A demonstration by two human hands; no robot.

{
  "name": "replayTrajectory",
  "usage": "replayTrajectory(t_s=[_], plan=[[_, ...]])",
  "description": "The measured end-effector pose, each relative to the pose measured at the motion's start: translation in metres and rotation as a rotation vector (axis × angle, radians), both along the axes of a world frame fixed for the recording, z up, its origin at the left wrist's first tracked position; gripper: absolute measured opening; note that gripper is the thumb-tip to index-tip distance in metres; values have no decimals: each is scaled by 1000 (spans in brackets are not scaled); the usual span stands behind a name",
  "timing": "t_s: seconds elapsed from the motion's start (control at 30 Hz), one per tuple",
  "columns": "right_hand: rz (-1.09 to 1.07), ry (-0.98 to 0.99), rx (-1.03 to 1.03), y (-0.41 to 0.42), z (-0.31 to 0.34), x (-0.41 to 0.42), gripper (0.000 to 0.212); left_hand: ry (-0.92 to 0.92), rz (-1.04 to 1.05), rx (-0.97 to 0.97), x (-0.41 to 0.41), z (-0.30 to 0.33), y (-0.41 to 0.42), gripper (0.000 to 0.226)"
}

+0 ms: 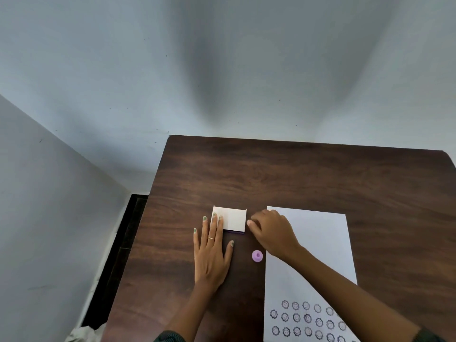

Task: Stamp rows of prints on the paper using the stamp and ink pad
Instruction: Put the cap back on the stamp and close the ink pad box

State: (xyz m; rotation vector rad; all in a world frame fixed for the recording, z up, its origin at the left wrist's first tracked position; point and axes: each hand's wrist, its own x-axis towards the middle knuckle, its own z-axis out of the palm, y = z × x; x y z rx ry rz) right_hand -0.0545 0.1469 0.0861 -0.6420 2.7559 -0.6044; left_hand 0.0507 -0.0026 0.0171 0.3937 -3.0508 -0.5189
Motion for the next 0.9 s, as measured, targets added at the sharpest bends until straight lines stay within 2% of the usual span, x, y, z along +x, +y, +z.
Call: replayTrajectory(t_s=[0.13,0.3,0.53,0.7,0.9], plan=[[93,-153,30,16,5,24,41,-35,-21,-14,13,-3,11,63],[183,-134,99,18,-11,51,25,-64,-22,-38,13,-2,14,63],[139,-83,50,22,-29,48,26,-64,-34,-39,13,-1,15,64],[26,-114,-44,18,-27,21,25,-51,-32,-26,13,-1,14,64],[-13,-136,-78,7,-26,-8,28,-44,-20,1,13,-2,15,64]])
